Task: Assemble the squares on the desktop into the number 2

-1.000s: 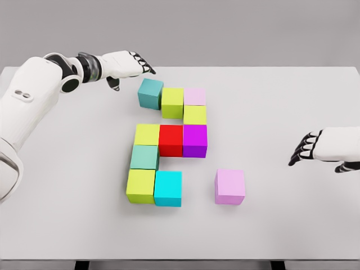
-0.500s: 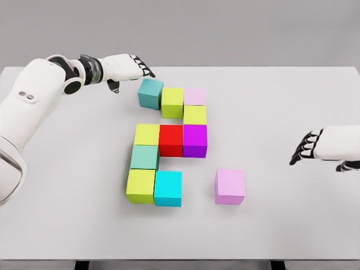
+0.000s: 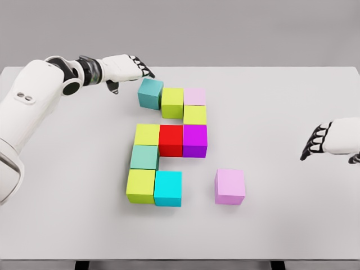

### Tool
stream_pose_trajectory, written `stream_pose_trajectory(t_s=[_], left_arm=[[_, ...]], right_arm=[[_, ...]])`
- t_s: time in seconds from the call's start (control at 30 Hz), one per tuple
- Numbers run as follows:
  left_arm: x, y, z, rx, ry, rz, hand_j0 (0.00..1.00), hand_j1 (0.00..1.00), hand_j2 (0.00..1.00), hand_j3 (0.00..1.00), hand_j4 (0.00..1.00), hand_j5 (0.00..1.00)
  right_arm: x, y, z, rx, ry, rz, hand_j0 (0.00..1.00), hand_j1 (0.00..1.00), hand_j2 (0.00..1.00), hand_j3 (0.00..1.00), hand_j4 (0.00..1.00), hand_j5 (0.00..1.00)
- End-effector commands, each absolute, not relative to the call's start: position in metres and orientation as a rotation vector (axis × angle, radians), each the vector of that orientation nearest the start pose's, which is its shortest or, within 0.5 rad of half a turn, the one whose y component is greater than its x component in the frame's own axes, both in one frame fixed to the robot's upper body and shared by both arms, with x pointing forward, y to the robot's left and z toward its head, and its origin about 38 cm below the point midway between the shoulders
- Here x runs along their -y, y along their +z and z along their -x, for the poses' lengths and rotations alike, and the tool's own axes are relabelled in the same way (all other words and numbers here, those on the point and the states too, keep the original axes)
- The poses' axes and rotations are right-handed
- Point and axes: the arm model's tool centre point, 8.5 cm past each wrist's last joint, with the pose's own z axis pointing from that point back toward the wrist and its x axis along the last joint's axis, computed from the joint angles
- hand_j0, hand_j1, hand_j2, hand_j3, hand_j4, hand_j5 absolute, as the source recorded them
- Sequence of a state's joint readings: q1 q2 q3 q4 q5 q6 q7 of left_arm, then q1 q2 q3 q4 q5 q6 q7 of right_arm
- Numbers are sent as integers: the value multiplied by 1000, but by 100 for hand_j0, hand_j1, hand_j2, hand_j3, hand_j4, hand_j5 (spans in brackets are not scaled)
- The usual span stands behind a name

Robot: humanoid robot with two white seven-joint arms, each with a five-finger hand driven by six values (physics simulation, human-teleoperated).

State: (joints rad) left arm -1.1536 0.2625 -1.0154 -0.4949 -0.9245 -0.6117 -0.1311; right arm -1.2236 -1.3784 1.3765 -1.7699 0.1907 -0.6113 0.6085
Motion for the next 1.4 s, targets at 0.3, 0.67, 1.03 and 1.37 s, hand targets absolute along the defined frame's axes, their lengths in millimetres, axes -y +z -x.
stream_pose_trajectory(t_s=[0.3, 0.67, 1.03, 1.37], left_arm=[[-206, 182, -581, -1588, 3107, 1031, 100, 100, 100, 100, 100, 100], [-205, 182, -578, -1582, 3092, 1020, 100, 100, 100, 100, 100, 100], [-205, 182, -576, -1590, 3079, 1011, 100, 100, 100, 100, 100, 100], [-220, 177, -573, -1580, 3104, 1026, 100, 100, 100, 100, 100, 100]], right_arm=[[330, 232, -346, 907, 2541, 106, 82, 82, 82, 82, 82, 82], [298, 221, -350, 974, 2585, 36, 79, 79, 79, 79, 79, 79], [285, 213, -349, 980, 2612, -8, 77, 77, 77, 77, 77, 77], [270, 211, -352, 994, 2652, -23, 76, 76, 76, 76, 76, 76]])
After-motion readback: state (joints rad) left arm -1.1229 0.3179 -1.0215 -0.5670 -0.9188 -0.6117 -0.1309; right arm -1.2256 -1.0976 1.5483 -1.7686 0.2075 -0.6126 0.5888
